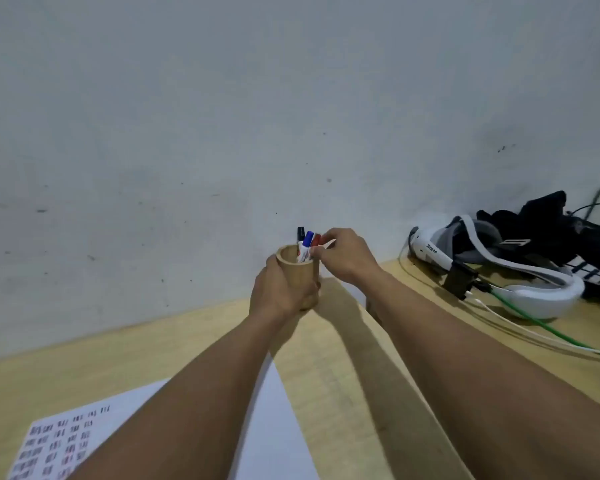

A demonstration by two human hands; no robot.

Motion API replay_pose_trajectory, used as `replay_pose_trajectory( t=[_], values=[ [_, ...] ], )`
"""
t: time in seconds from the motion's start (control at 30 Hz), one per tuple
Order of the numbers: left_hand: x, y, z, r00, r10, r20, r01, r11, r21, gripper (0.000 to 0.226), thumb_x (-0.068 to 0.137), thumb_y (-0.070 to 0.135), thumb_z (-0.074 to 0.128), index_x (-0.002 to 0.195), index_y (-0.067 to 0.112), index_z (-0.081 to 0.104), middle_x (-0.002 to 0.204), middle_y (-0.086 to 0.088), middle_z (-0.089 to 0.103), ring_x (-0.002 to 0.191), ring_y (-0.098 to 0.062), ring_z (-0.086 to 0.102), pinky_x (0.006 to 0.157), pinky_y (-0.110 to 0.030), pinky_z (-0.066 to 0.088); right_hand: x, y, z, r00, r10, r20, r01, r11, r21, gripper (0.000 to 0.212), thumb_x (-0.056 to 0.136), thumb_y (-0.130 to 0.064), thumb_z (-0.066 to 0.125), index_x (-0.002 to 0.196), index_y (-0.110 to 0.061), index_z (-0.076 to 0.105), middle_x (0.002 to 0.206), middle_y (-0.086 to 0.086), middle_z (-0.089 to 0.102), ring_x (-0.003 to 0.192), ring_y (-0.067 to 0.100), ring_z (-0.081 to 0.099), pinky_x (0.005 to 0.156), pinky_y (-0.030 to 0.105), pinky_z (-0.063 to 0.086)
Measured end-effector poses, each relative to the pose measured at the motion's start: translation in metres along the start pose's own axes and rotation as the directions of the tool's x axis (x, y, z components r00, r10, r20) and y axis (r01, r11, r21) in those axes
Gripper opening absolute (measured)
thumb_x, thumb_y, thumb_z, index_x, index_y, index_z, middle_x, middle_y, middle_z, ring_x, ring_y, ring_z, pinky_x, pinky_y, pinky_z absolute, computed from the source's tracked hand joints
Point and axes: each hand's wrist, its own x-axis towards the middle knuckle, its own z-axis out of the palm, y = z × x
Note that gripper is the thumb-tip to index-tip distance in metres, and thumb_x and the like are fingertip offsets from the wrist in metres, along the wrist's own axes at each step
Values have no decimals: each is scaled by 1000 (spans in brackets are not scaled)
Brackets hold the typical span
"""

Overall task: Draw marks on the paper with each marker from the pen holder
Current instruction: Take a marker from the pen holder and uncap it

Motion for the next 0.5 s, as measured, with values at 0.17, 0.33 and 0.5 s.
replay_pose_trajectory(
  t=[0.17, 0.33, 0.5],
  values=[
    [1, -8, 2, 999, 6, -37, -7, 1000, -24, 68, 76, 28, 81, 134, 19, 47, 120, 2, 62, 94, -17, 56, 78, -31, 49, -2, -1, 9, 1000, -9, -23, 11, 996, 92, 20, 89, -31, 75, 100, -14, 73, 94, 2, 69, 86, 19, 63, 65, 28, 43],
    [0, -6, 1, 999, -5, -45, 4, 1000, -24, 71, 75, 29, 84, 135, 18, 48, 121, 1, 63, 95, -18, 56, 79, -31, 49, -4, -5, 6, 996, 9, -84, 8, 979, 202, 18, 89, -17, 70, 74, -17, 61, 71, -4, 59, 69, 15, 55, 62, 28, 42],
    [-4, -1, -2, 999, -29, -31, 28, 1000, -14, 71, 77, 29, 81, 137, 17, 46, 126, -3, 63, 108, -24, 60, 83, -33, 50, -8, -19, -4, 986, -48, -158, 86, 966, 244, 8, 93, -21, 65, 96, -14, 63, 77, -8, 63, 67, 7, 57, 59, 24, 39]
  ],
)
